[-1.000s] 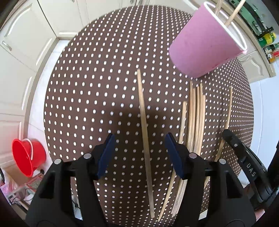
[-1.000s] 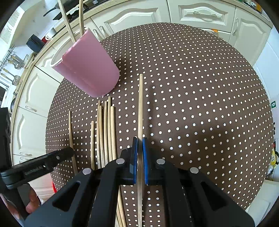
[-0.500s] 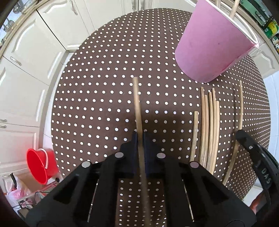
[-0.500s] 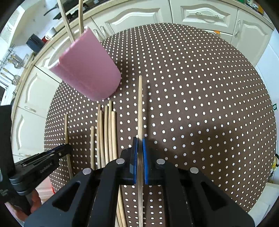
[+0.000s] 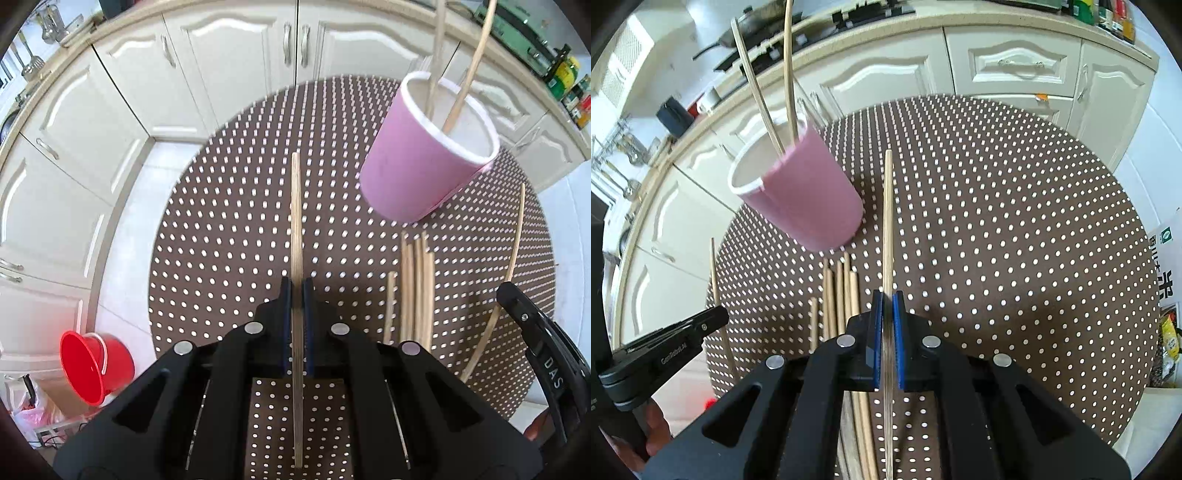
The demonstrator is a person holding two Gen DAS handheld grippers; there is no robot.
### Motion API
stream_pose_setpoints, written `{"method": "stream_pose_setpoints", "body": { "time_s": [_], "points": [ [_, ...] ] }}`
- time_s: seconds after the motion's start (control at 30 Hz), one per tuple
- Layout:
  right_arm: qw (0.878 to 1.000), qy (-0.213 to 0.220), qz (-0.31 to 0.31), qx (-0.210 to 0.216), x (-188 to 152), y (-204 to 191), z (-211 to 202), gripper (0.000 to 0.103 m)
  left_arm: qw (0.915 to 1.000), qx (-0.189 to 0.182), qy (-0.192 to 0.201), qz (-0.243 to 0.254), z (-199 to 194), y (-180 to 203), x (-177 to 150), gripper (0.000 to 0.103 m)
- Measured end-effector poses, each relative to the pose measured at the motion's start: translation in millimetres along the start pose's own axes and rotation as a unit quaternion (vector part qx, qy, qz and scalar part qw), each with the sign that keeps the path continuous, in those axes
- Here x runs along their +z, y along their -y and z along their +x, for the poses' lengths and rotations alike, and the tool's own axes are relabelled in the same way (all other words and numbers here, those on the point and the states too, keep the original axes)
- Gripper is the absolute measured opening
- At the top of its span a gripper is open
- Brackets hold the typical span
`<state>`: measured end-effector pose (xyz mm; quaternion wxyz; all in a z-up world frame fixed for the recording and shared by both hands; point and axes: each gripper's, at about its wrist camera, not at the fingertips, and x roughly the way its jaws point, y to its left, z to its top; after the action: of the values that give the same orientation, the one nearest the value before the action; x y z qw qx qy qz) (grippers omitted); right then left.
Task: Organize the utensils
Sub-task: 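Lift the right gripper's chopstick toward the pink cup while the left gripper lifts its chopstick, then lower both held chopsticks into the pink cup beside the others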
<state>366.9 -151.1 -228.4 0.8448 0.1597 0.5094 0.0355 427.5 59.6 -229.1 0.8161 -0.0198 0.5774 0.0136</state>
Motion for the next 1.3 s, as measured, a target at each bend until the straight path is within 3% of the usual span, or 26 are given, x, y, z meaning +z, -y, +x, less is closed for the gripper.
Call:
{"method": "stream_pose_setpoints", "body": {
  "time_s": [0.33, 0.93, 1.3],
  "points": [
    [0.997, 0.071, 0.006, 0.018, 15, -1, -49, 0.005, 0.9959, -0.003, 0.090, 0.001, -72, 15, -5, 0.007],
    [0.984, 0.169, -0.020, 0.049, 42, -17, -123, 0.005, 0.9844, -0.011, 0.175, -0.012, -133, 11, -3, 0.007],
    [0.974, 0.214, -0.040, 0.064, 73, -23, -150, 0.005, 0.9720, -0.058, 0.228, 0.003, -181, 17, 14, 0.007]
  ]
}}
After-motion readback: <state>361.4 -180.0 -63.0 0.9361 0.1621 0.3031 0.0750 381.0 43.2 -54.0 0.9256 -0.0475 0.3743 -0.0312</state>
